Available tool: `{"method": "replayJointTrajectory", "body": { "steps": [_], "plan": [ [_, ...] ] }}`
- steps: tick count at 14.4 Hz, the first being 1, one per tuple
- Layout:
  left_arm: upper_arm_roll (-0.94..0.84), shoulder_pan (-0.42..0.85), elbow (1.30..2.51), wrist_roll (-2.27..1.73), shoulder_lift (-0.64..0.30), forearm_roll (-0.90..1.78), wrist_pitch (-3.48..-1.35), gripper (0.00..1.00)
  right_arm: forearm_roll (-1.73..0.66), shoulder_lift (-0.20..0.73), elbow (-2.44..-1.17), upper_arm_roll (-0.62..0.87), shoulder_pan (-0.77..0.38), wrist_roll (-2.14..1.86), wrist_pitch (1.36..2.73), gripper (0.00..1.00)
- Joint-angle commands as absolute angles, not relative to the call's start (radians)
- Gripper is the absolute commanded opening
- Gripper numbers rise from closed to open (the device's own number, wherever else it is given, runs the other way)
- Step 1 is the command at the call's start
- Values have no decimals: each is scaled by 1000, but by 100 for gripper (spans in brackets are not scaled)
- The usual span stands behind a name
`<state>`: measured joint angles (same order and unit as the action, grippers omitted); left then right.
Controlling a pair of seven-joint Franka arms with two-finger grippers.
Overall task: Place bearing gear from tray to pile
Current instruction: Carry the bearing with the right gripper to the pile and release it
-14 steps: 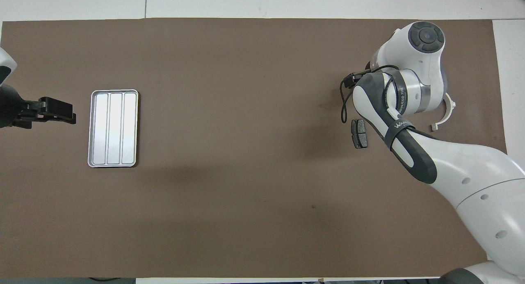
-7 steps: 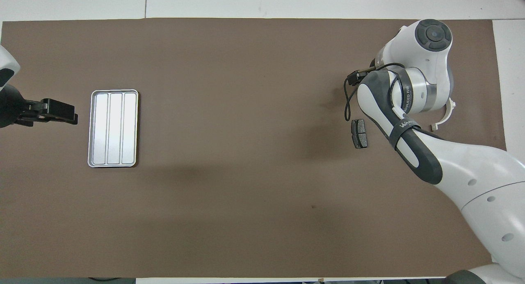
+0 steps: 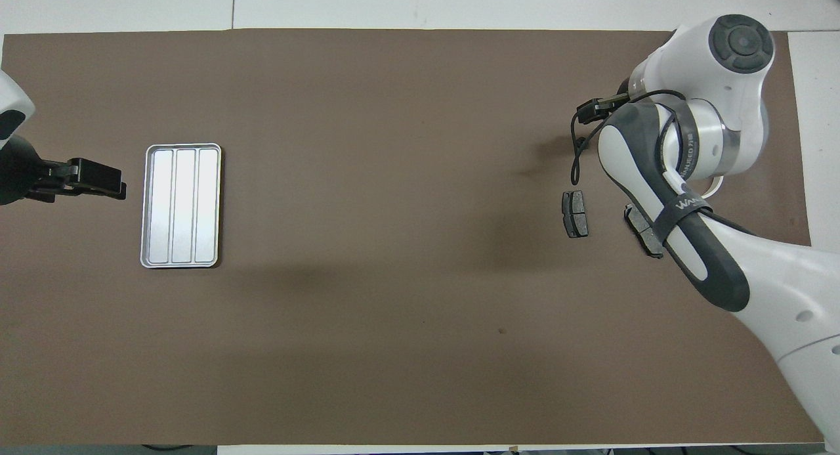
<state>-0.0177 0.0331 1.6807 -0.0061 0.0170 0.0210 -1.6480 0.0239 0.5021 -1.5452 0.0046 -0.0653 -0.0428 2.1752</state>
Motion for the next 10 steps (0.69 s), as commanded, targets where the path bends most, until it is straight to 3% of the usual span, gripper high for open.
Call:
{"method": "replayJointTrajectory", "body": {
  "steps": [1,5,10],
  "plan": [
    [-14,38,1687,-3,34,12,-1647,100,18,284,-1666,18,-29,-67,2017,100],
    [-14,38,1689,-3,34,12,-1647,100,18,63,-1666,18,-29,-63,1769,100],
    [-14,38,1687,-3,34,12,-1647,100,15,-69,-1658,18,-25,-61,1525,100]
  ]
}}
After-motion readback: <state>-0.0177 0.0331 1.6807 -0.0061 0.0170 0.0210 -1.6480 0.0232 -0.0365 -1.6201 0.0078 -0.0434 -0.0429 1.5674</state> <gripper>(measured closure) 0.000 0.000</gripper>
